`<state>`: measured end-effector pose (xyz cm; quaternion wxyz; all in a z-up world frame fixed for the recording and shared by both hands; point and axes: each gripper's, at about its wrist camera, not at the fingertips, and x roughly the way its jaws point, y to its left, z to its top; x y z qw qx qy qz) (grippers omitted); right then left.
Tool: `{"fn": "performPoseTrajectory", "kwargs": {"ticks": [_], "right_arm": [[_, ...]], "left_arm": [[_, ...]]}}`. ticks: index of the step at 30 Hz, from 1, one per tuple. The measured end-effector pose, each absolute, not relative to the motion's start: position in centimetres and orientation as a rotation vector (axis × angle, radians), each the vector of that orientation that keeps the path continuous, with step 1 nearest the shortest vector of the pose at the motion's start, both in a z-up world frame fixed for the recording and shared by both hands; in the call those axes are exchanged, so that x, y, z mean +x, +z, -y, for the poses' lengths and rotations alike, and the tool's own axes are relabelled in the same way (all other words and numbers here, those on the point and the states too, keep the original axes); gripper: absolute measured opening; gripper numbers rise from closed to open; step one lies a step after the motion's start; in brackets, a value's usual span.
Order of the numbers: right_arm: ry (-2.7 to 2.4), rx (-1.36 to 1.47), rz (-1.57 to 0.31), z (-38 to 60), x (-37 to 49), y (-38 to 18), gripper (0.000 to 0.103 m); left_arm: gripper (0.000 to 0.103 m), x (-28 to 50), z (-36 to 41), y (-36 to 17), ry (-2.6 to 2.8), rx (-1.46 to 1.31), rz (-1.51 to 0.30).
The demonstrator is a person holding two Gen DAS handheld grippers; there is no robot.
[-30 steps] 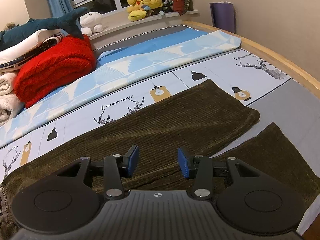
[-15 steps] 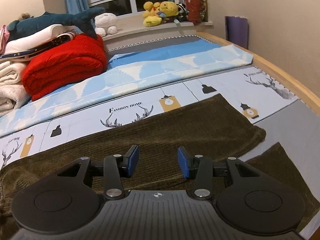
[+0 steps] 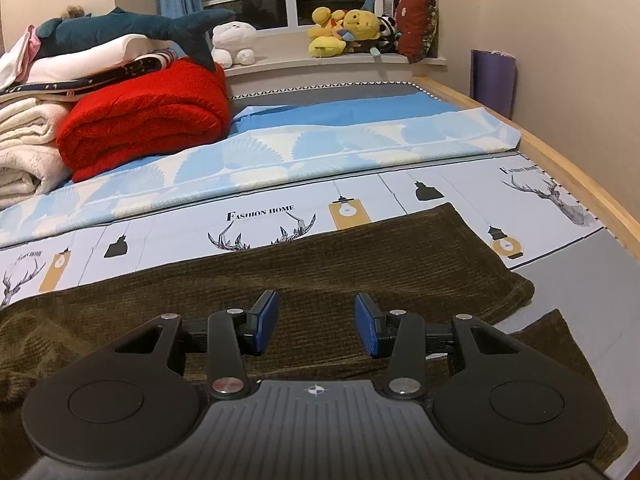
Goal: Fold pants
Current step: 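Smooth the folded pants flat with both grippers open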
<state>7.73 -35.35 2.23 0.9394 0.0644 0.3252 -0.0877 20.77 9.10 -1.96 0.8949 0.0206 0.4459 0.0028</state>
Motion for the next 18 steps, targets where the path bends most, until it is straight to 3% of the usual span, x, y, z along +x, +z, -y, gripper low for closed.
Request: {"fn": "performPoseTrajectory", "kwargs": {"ticks": [5, 10, 16, 18], "right_arm": [[-0.189, 0.139, -0.677, 35.5, 7.9, 1.8, 0.045], [-0.149, 0.201, -0.679, 35.8, 8.1, 2.1, 0.045], [-0.100, 0.221, -0.704, 35.1, 8.7, 2.2, 0.045], [-0.081, 0.225, -0.713, 34.9, 8.9, 2.2, 0.045]], "left_arm": [[0.071, 21.9, -12.9, -1.7, 0.043, -0.125, -0.917], [0.058, 25.6, -16.3, -1.2, 0.086, -0.208, -0.893], [0.058, 28.5, -16.1, -4.6, 0.047, -0.083, -0.903], [0.065, 29.5, -15.9, -5.5, 0.050, -0.034, -0.896]]}}
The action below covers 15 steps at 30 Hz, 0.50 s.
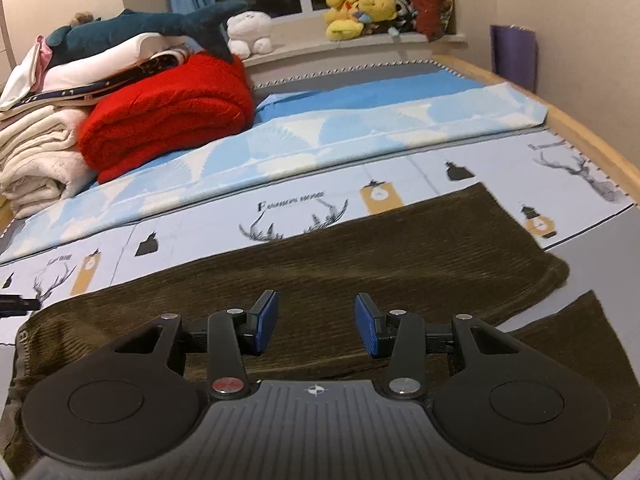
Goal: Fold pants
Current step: 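Smooth the folded pants flat with both grippers open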
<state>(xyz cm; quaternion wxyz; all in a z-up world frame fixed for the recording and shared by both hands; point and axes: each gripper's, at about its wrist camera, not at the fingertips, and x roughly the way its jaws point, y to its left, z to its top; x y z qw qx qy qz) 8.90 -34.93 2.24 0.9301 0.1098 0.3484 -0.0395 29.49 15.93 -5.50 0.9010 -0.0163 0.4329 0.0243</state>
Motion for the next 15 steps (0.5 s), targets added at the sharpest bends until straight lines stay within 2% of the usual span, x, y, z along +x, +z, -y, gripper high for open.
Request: {"fn": "performPoseTrajectory", "kwargs": {"ticks": [1, 3, 5, 13, 15], "right_arm": [[-0.070, 0.222, -0.716, 34.8, 9.0, 2.2, 0.045], [-0.058, 0.205, -0.723, 34.5, 9.2, 2.1, 0.045], [-0.052, 0.183, -0.735, 34.3, 9.4, 1.9, 0.045], [-0.062, 0.188, -0.773, 34.8, 10.0, 1.1, 0.045], [-0.067, 0.165, -0.791, 34.6, 10.3, 0.8, 0.045]], "left_arm": [[0.068, 30.1, -16.0, -5.9, 0.053, -0.022, -0.889], [0.080, 31.1, -16.2, -6.5, 0.050, -0.021, -0.867], [0.083, 32.2, -16.3, -7.1, 0.031, -0.007, -0.858], [0.084, 35.7, -14.9, -10.7, -0.147, 0.063, -0.944], [0.079, 35.7, -14.1, -11.7, -0.181, 0.110, -0.968]]}}
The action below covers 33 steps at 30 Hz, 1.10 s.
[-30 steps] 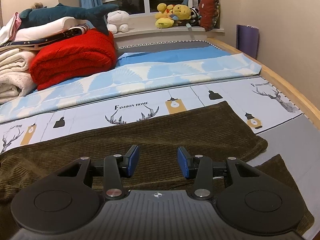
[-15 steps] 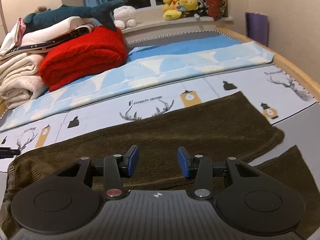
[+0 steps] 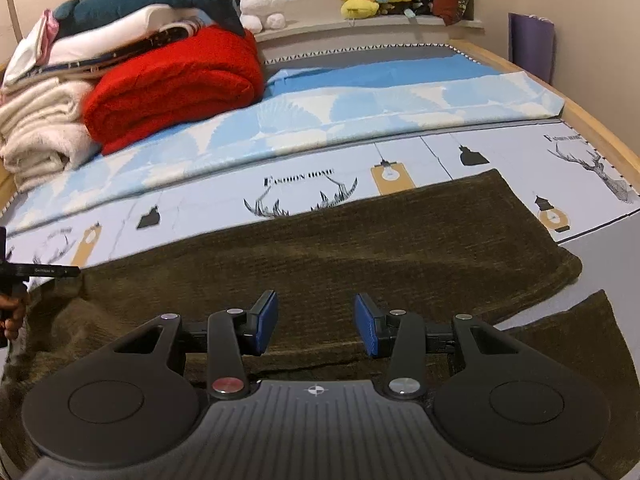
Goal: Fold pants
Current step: 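Smooth the folded pants flat with both grippers open, then grasp the striped waistband with the left gripper while the right gripper grasps the leg hem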
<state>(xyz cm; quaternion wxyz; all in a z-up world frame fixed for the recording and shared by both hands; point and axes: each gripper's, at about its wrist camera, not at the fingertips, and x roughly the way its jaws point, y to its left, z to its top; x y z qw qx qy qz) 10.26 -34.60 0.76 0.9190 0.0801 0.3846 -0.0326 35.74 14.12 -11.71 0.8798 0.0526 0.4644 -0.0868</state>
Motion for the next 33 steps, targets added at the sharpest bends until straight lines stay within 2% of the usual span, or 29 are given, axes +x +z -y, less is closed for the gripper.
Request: {"fn": "performPoseTrajectory", "kwargs": {"ticks": [1, 2, 3, 4, 5, 6, 12, 18, 22, 24, 26, 28, 29, 30, 32, 33], "right_arm": [[-0.069, 0.155, -0.797, 34.5, 10.3, 0.6, 0.045], [-0.070, 0.148, -0.800, 34.5, 10.4, 0.5, 0.045], [-0.070, 0.139, -0.801, 34.4, 10.4, 0.5, 0.045], [-0.071, 0.128, -0.800, 34.4, 10.5, 0.4, 0.045], [-0.075, 0.114, -0.797, 34.4, 10.5, 0.4, 0.045], [-0.083, 0.099, -0.795, 34.5, 10.5, 0.3, 0.045], [-0.141, 0.098, -0.800, 35.8, 10.4, 0.0, 0.045], [-0.171, 0.137, -0.791, 36.1, 9.9, 0.3, 0.045], [-0.172, 0.119, -0.770, 35.2, 9.3, 0.8, 0.045], [-0.174, 0.094, -0.760, 34.7, 9.0, 0.9, 0.045], [-0.181, 0.077, -0.757, 34.6, 8.7, 1.0, 0.045], [-0.187, 0.096, -0.763, 34.8, 8.6, 0.9, 0.045], [-0.189, 0.112, -0.766, 35.0, 8.6, 0.9, 0.045], [-0.189, 0.129, -0.770, 35.2, 8.5, 0.9, 0.045], [-0.197, 0.153, -0.773, 35.5, 8.5, 0.8, 0.045], [-0.205, 0.160, -0.774, 35.6, 8.5, 0.7, 0.045]], "left_arm": [[0.076, 35.8, -13.7, -12.4, -0.189, 0.147, -0.988], [0.068, 35.6, -13.5, -12.6, -0.201, 0.160, -0.985], [0.046, 35.4, -13.4, -12.5, -0.225, 0.158, -0.971], [0.034, 35.2, -13.3, -12.3, -0.264, 0.149, -0.969], [0.008, 35.1, -13.1, -11.9, -0.269, 0.168, -0.960], [0.004, 34.9, -12.9, -11.6, -0.270, 0.191, -0.955], [0.002, 31.1, -10.9, -7.7, -0.270, 0.281, -0.904], [0.002, 22.8, -7.9, -1.8, -0.301, 0.344, -0.869], [0.002, 15.3, -7.7, 0.6, -0.370, 0.261, -0.905], [0.001, 12.8, -8.3, 0.5, -0.401, 0.182, -0.973], [0.004, 10.9, -9.8, 0.4, -0.395, 0.060, -1.040], [0.017, 9.8, -12.3, 0.8, -0.338, -0.107, -1.041], [0.033, 9.5, -13.5, 0.8, -0.305, -0.186, -1.042], [0.043, 9.2, -15.1, 0.5, -0.253, -0.292, -1.048], [0.051, 9.1, -17.4, -1.1, -0.148, -0.417, -1.099], [0.051, 9.2, -18.2, -2.1, -0.094, -0.454, -1.142]]}}
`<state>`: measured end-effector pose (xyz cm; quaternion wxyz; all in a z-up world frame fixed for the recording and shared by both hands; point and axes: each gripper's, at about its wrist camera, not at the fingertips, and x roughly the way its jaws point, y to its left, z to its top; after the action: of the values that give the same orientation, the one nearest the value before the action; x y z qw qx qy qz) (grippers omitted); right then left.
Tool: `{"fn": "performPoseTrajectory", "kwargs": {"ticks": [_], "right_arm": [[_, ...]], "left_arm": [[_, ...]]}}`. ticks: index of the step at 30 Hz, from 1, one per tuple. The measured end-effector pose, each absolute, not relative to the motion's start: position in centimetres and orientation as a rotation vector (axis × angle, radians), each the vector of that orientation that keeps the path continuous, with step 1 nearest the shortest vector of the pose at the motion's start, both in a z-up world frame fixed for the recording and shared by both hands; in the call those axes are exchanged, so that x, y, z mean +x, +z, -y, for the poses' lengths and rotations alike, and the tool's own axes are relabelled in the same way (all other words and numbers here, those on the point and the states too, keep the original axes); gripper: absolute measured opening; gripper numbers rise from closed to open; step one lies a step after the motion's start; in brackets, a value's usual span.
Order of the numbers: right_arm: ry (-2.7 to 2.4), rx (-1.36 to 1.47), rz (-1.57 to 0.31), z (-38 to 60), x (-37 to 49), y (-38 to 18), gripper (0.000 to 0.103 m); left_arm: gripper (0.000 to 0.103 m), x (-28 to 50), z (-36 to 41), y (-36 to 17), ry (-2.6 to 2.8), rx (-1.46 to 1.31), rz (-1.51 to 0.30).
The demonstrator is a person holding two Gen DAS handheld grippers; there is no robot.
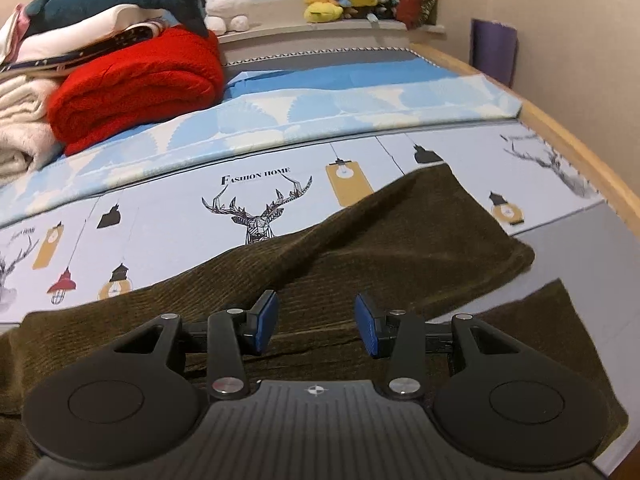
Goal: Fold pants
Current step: 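Grasp the striped waistband with the left gripper while the right gripper grasps the leg hem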
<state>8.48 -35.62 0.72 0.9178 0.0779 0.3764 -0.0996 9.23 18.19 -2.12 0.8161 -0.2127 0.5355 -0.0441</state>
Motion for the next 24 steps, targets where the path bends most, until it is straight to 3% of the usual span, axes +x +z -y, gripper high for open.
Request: {"fn": "performPoseTrajectory", "kwargs": {"ticks": [4, 7, 9, 16, 17, 20, 24], "right_arm": [[-0.217, 0.213, -0.790, 36.1, 8.7, 0.3, 0.045], [-0.218, 0.244, -0.792, 36.2, 8.7, 0.2, 0.045], [-0.219, 0.255, -0.791, 36.3, 8.8, 0.1, 0.045], [-0.203, 0.244, -0.801, 35.9, 9.8, -0.3, 0.045], [-0.203, 0.244, -0.803, 35.8, 10.0, -0.4, 0.045], [-0.200, 0.252, -0.799, 35.7, 10.4, -0.6, 0.045], [-0.208, 0.280, -0.764, 35.7, 10.6, -1.5, 0.044]], "left_arm": [[0.051, 10.3, -20.4, -6.5, 0.061, -0.595, -1.312], [0.061, 11.1, -21.0, -7.1, 0.079, -0.666, -1.284], [0.073, 11.5, -21.2, -7.5, 0.071, -0.703, -1.239], [0.071, 13.4, -21.2, -8.9, 0.116, -0.760, -1.214], [0.067, 13.6, -21.3, -8.6, 0.118, -0.741, -1.190], [0.014, 13.9, -22.0, -8.0, 0.201, -0.622, -1.143], [0.013, 14.3, -23.3, -7.7, 0.245, -0.633, -1.093]]}}
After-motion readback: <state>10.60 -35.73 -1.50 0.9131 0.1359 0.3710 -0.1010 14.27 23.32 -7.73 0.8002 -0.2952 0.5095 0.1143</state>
